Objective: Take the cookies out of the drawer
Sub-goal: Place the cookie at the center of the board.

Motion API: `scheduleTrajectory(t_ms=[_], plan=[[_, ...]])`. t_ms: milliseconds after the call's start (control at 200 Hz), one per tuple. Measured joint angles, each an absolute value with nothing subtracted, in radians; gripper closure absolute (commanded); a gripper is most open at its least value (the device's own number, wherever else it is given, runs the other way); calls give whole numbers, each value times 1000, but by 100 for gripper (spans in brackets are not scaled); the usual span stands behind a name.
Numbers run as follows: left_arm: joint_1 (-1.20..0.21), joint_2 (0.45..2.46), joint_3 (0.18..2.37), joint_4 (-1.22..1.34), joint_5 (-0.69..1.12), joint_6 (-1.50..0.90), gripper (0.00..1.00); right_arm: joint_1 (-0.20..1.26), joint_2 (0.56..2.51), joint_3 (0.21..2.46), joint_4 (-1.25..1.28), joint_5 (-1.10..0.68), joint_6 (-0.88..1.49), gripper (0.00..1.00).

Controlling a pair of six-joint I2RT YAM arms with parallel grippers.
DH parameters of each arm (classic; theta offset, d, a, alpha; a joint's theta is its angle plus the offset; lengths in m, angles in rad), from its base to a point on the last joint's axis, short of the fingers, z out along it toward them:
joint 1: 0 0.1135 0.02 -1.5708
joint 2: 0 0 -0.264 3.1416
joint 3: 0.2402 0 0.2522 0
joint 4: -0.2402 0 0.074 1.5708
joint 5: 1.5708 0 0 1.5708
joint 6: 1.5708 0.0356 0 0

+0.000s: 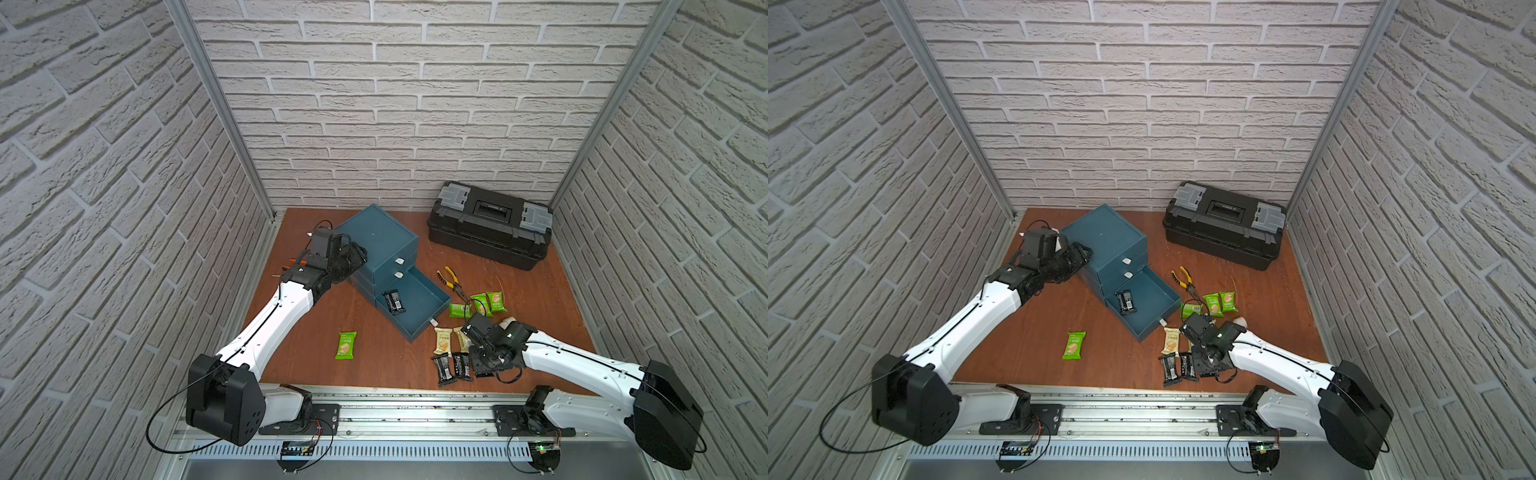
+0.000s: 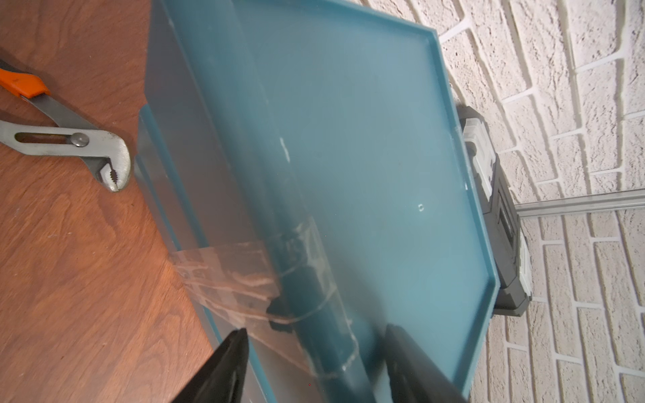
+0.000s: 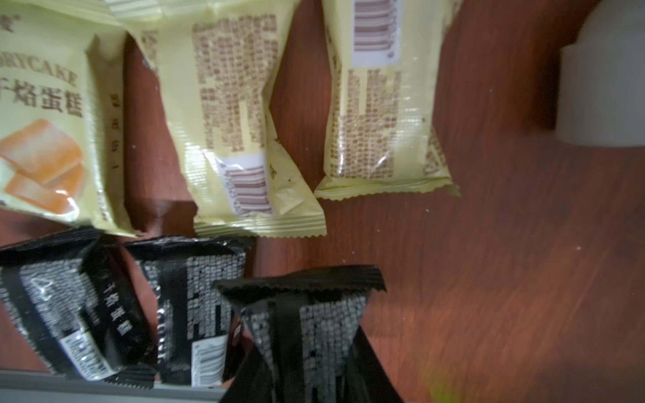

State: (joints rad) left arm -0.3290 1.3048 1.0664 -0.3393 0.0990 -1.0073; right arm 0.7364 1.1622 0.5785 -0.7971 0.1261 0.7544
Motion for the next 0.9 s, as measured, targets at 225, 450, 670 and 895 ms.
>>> scheduleTrajectory(t_ms=[225, 450, 670, 895], plan=[[-329, 1305, 1066, -339, 99, -1007, 34, 736, 1180, 544, -742, 115, 782, 61], [-329, 1305, 1066, -339, 99, -1007, 34, 736, 1163, 545, -753, 127, 789, 52], [-329, 1305, 1066, -339, 99, -1007, 34, 736, 1078, 626, -863, 163, 752, 47], [-329, 1305, 1066, -339, 99, -1007, 34, 736, 1024, 767, -863, 186, 625, 46]])
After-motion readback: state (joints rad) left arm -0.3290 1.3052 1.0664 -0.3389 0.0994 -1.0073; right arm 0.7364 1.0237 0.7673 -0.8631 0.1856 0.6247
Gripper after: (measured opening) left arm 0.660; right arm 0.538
